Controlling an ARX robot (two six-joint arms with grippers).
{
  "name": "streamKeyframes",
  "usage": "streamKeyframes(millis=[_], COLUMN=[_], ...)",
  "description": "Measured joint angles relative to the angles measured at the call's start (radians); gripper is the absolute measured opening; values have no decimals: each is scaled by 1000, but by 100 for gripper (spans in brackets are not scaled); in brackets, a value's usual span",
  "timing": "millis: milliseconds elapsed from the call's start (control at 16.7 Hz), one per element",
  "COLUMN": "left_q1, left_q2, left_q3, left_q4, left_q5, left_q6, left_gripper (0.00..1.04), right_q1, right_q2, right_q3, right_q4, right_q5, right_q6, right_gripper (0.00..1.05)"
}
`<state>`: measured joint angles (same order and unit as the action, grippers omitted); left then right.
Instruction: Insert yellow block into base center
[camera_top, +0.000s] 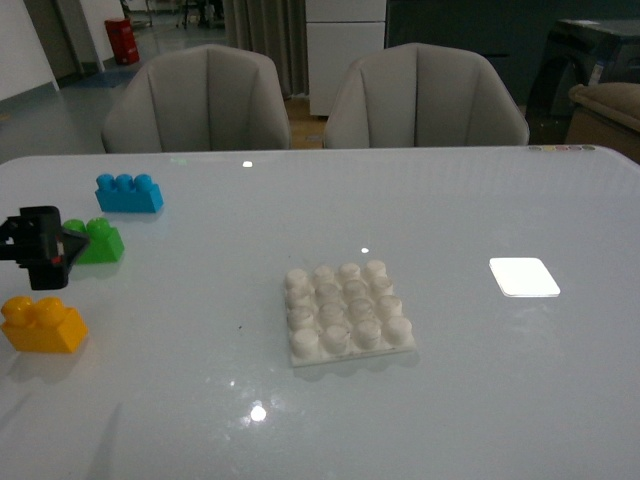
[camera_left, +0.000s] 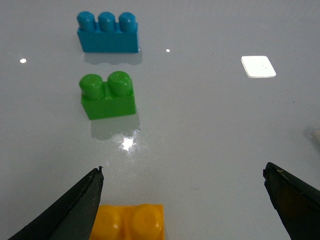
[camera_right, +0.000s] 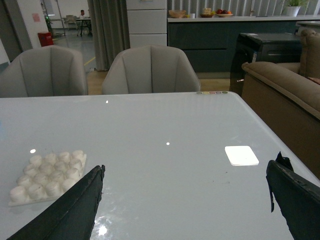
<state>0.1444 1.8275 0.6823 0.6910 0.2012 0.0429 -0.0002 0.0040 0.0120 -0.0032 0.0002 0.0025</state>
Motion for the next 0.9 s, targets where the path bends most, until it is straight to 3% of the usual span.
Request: streamKeyframes(millis=[359, 898], left_q1=[18, 92], left_q2=[172, 206], left_q3=[108, 90], left_q4=[-87, 1], left_q5=[43, 74], left_q6=[78, 68], left_gripper=[98, 98], right_q1=[0, 0], right_q2=[0, 0], right_q3=[0, 0], right_q4=[0, 0], right_q5=[0, 0], right_q6=[0, 0], right_gripper=[98, 98])
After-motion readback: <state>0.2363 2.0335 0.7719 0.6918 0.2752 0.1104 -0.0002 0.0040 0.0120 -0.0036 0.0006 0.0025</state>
